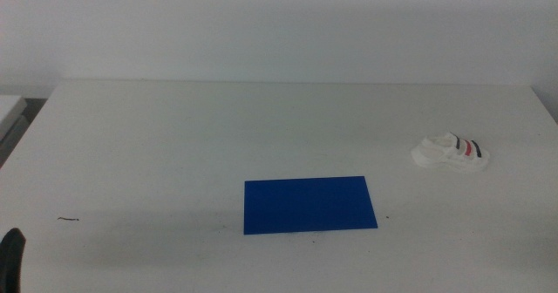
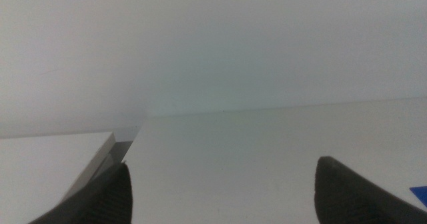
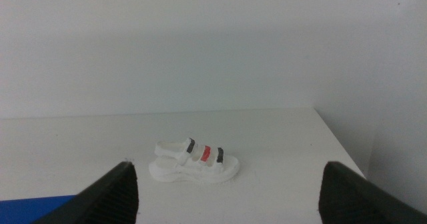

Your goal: Use one arm to grab the shoe from the table and place it on the mat.

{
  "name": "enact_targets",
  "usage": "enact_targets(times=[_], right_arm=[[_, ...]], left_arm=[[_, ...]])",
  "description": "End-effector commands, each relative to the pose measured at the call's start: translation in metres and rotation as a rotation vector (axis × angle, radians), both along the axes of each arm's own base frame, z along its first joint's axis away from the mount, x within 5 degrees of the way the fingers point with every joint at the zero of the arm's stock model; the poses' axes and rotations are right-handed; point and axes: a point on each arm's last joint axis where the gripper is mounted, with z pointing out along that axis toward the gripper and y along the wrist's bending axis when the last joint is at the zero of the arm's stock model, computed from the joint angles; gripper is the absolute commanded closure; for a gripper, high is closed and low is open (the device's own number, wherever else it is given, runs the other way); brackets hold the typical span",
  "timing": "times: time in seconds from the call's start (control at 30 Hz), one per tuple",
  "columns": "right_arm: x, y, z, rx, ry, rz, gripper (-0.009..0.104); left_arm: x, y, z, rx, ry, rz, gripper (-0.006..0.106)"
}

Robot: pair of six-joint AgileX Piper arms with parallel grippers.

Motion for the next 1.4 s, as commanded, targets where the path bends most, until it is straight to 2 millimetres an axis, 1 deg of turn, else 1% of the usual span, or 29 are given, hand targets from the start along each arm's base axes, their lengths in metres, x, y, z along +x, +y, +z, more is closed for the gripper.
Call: enact_targets(times=[0.0,0.03,0.1,0.2,0.3,0.37,0.43,0.5,0.53,0.63,0.67,0.73,0.87,0.97,1.07,1.13,1.23,1.3,1.33,1.37], right_arm=[[0.000,0.000,-0.003,0.002,0.022,0.001,0.002],[-0.001,0.000,-0.004,0.010,0.053,-0.002,0.002],[-0.005,-0.001,0.011,0.035,0.092,-0.009,0.002],[-0.007,-0.001,0.041,0.044,0.191,-0.020,0.002],[0.005,-0.002,0.079,0.046,0.257,-0.026,0.002],[0.018,-0.002,0.101,0.046,0.294,-0.029,0.002],[0.039,-0.002,0.123,0.046,0.324,-0.029,0.002],[0.062,-0.002,0.139,0.056,0.355,-0.029,0.002],[0.074,-0.002,0.146,0.079,0.382,-0.026,0.002],[0.110,0.002,0.159,0.201,0.531,-0.023,0.002],[0.119,0.003,0.166,0.231,0.564,-0.028,0.002],[0.144,0.003,0.173,0.276,0.651,-0.050,0.002],[0.184,0.004,0.180,0.330,0.756,-0.072,0.002],[0.218,0.004,0.176,0.344,0.807,-0.088,0.002],[0.248,0.003,0.164,0.411,0.855,-0.142,0.002],[0.268,0.010,0.153,0.482,0.891,-0.182,0.002],[0.293,0.018,0.136,0.576,0.921,-0.246,0.002],[0.309,0.016,0.122,0.590,0.933,-0.302,0.002],[0.316,0.016,0.114,0.621,0.937,-0.343,0.002],[0.321,0.017,0.107,0.688,0.946,-0.395,0.002]], left_arm=[[0.000,0.000,0.001,-0.007,-0.007,-0.001,0.007],[0.000,0.000,0.001,-0.007,-0.007,-0.001,0.007],[0.000,0.000,0.001,-0.007,-0.007,-0.001,0.007],[0.000,0.000,0.001,-0.007,-0.007,-0.001,0.007],[0.000,0.000,0.001,-0.007,-0.007,-0.001,0.007],[0.000,0.000,0.001,-0.007,-0.007,-0.001,0.007],[0.000,0.000,0.001,-0.007,-0.007,-0.001,0.007],[0.000,0.000,0.001,-0.007,-0.007,-0.001,0.007],[0.000,0.000,0.001,-0.007,-0.007,-0.001,0.007],[0.000,0.000,0.001,-0.007,-0.007,-0.001,0.007],[0.000,0.000,0.001,-0.007,-0.007,-0.001,0.007],[0.000,0.000,0.001,-0.007,-0.007,-0.001,0.007],[0.000,0.000,0.001,-0.007,-0.007,-0.001,0.007],[0.000,0.000,0.001,-0.007,-0.007,-0.001,0.007],[0.000,0.000,0.001,-0.007,-0.007,-0.001,0.007],[0.000,0.000,0.001,-0.007,-0.007,-0.001,0.007],[0.000,0.000,0.001,-0.007,-0.007,-0.001,0.007],[0.000,0.000,0.001,-0.007,-0.007,-0.001,0.007],[0.000,0.000,0.001,-0.007,-0.007,-0.001,0.007],[0.000,0.000,0.001,-0.007,-0.007,-0.001,0.007]])
